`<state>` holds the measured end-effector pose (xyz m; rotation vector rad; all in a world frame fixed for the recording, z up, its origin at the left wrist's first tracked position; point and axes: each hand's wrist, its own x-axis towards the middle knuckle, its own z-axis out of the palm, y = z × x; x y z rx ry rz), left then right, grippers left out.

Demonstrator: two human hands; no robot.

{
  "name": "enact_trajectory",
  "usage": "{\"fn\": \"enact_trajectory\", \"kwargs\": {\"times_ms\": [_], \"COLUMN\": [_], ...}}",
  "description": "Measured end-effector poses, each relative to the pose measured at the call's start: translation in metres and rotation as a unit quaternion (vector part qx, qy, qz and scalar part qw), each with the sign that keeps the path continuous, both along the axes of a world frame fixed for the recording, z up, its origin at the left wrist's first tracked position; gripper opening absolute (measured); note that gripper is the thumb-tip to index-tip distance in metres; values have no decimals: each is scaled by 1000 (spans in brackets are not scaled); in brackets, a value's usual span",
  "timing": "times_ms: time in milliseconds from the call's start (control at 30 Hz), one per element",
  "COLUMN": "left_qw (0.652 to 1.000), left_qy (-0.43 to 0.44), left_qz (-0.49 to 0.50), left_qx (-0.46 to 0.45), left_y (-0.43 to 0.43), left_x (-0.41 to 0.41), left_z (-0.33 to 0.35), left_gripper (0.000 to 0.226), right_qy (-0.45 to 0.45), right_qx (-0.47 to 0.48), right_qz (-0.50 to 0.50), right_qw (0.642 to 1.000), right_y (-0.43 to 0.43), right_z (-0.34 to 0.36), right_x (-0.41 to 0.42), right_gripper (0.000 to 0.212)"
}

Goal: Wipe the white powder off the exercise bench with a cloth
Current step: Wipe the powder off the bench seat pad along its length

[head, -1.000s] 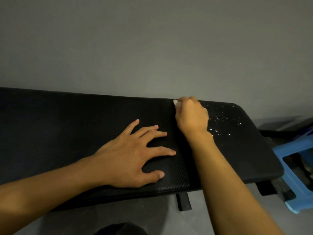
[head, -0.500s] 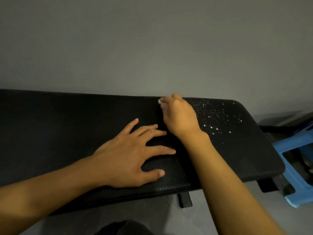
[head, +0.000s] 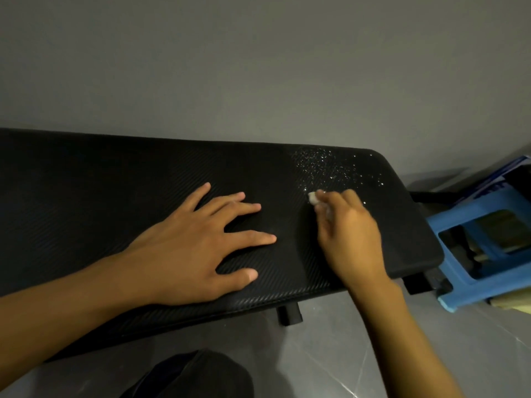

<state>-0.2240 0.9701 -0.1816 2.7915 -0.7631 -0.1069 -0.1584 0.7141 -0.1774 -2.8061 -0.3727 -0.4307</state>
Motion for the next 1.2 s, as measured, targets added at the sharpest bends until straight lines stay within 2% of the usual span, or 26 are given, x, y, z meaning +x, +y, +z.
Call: {"fn": "enact_trajectory", "kwargs": {"times_ms": [67,133,267,333,400,533,600,667,733,833,967,1033,1133,1200], "left_qw": [1000,1000,1000,1000,1000,1000,1000,1000,1000,1000,1000,1000,1000,1000], "left_qy": [-3,-3,-2,0,-4,-3,-8,-13,-11,-9,-12,-7,-11,-8], "left_qz": [-2,-4,-1,-3,-5,-4,-3,-5,-7,-6,-9,-5,-8,-9], "left_qx": [6,4,2,4,4,3,2,-1,1,3,3,4,-3,-3], "left_y": [0,0,0,1,1,1,0,0,1,1,1,1,1,1], "left_x": [1,1,1,1,1,1,1,1,1,0,1,0,0,0], "left_z": [0,1,1,0,0,-1,-1,-1,-2,-2,-2,-2,-2,-1], "left_gripper": [61,61,61,62,62,62,62,61,62,62,61,62,61,61], "right_qy": [5,18,-34,-25,-13,8,34,12,-10,13,15,11,1,7], "right_qx": [10,7,-33,-44,-28,0,2,-30,-35,-24,-24,-39,-62,-37], "right_qz": [85,123,48,-8,-25,77,110,89,23,-37,73,83,1,-63], "right_qw": [996,992,998,999,999,997,993,995,999,999,997,996,998,997], "right_y": [9,9,8,14,17,12,8,6,6,17,28,25,21,23], "right_z": [-1,-1,1,2,3,9,10,10,9,10,7,9,7,8], "right_x": [-24,-42,-13,11,17,-21,-30,-15,15,44,3,-16,14,41], "right_gripper": [28,26,25,28,25,9,10,14,22,26,16,15,23,28]}}
